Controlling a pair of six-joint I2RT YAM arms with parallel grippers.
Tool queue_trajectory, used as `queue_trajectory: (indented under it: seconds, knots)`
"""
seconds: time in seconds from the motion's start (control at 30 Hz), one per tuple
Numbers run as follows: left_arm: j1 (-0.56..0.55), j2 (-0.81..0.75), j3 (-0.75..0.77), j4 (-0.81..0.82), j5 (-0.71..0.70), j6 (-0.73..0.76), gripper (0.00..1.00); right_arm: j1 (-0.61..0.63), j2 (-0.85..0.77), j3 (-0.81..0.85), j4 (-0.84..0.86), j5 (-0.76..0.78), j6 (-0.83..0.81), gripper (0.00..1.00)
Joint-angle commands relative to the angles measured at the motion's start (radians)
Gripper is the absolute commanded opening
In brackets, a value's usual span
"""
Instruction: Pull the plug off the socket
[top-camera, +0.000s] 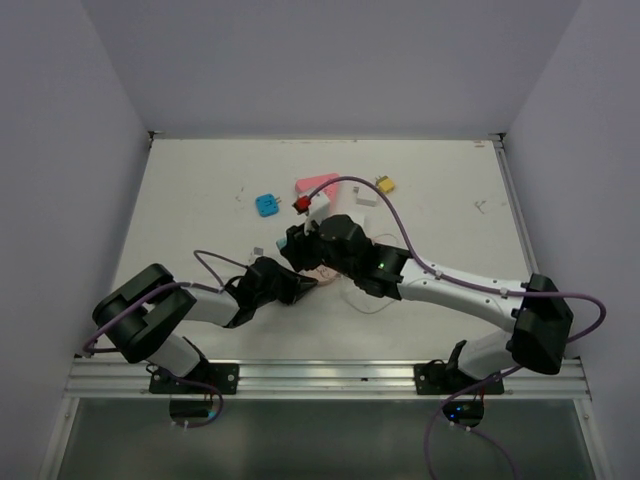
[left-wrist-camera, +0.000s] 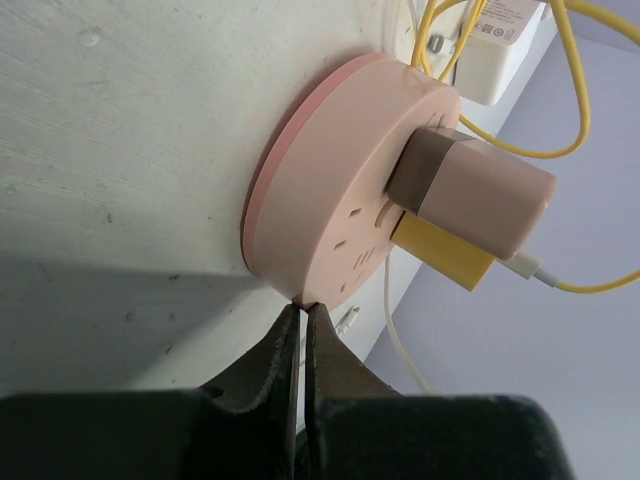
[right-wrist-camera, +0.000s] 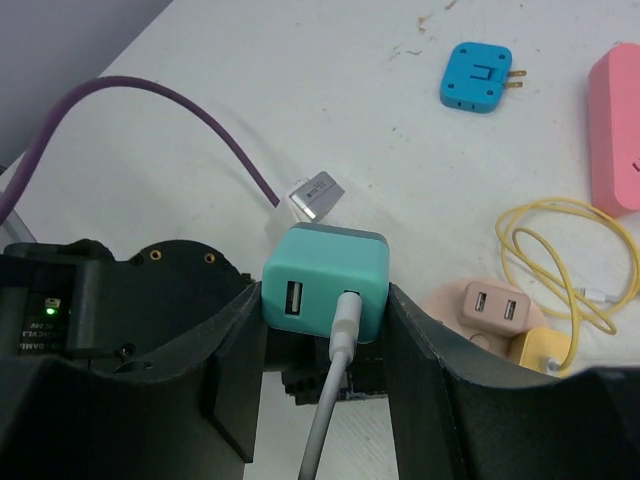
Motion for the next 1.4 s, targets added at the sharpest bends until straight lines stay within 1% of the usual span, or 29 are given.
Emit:
queue_trajectory:
  seconds: [0.0,0.1,0.17,0.3,0.4,0.47,0.53,0.7,0.9,0.93,1.0,1.03,1.1,1.13,1.2,1.23,1.3,1.33,1.37]
  knots:
    - [0.011,0.052,-0.054,-0.359,-0.080,0.047,0.01,-0.022,-0.051,-0.012,-0.043,0.038,0.028,0.00]
    - [0.017,0.040,-0.063,-0.357,-0.078,0.052,0.02,-0.085,-0.109,-0.049,-0.107,0.044,0.063,0.00]
    - [0.020,0.031,-0.066,-0.356,-0.078,0.055,0.02,-0.148,-0.148,-0.078,-0.146,0.056,0.083,0.00]
    - [0.023,0.022,-0.065,-0.367,-0.073,0.072,0.03,-0.262,-0.247,-0.109,-0.282,0.130,0.086,0.00]
    - [0.023,0.017,-0.060,-0.373,-0.076,0.093,0.04,-0.323,-0.277,-0.141,-0.360,0.173,0.092,0.00]
    - [0.024,0.016,-0.046,-0.388,-0.080,0.109,0.04,-0.392,-0.278,-0.163,-0.405,0.186,0.113,0.00]
    - [0.024,0.013,-0.036,-0.408,-0.086,0.126,0.05,-0.460,-0.254,-0.180,-0.465,0.179,0.135,0.00]
    - [0.024,-0.007,-0.030,-0.420,-0.086,0.159,0.07,-0.596,-0.151,-0.181,-0.557,0.070,0.152,0.00]
    - [0.024,-0.030,-0.006,-0.472,-0.106,0.201,0.08,-0.697,0.033,-0.102,-0.649,-0.051,0.123,0.00]
    - [0.024,-0.036,-0.006,-0.478,-0.110,0.204,0.08,-0.708,0.048,-0.082,-0.658,-0.060,0.115,0.07]
    - [0.024,-0.050,-0.006,-0.489,-0.122,0.215,0.09,-0.731,0.083,-0.066,-0.677,-0.083,0.106,0.17]
    - [0.024,-0.055,-0.006,-0.494,-0.124,0.218,0.09,-0.737,0.091,-0.052,-0.681,-0.106,0.098,0.30]
    - [0.024,-0.061,-0.006,-0.501,-0.130,0.227,0.09,-0.750,0.101,-0.039,-0.696,-0.120,0.091,0.41]
    - [0.026,-0.063,-0.006,-0.502,-0.130,0.228,0.10,-0.753,0.101,-0.025,-0.706,-0.119,0.084,0.53]
    - [0.026,-0.064,-0.006,-0.498,-0.130,0.232,0.10,-0.753,0.094,-0.012,-0.732,-0.116,0.074,0.66]
    - [0.024,-0.064,-0.006,-0.497,-0.129,0.233,0.10,-0.754,0.093,0.001,-0.744,-0.116,0.063,0.75]
    - [0.026,-0.061,-0.005,-0.492,-0.129,0.239,0.10,-0.754,0.090,0.015,-0.772,-0.130,0.052,0.81]
    - [0.024,-0.058,-0.003,-0.492,-0.126,0.241,0.10,-0.753,0.090,0.023,-0.781,-0.133,0.045,0.86]
    - [0.026,-0.056,-0.002,-0.492,-0.124,0.241,0.10,-0.754,0.084,0.024,-0.789,-0.139,0.041,0.88]
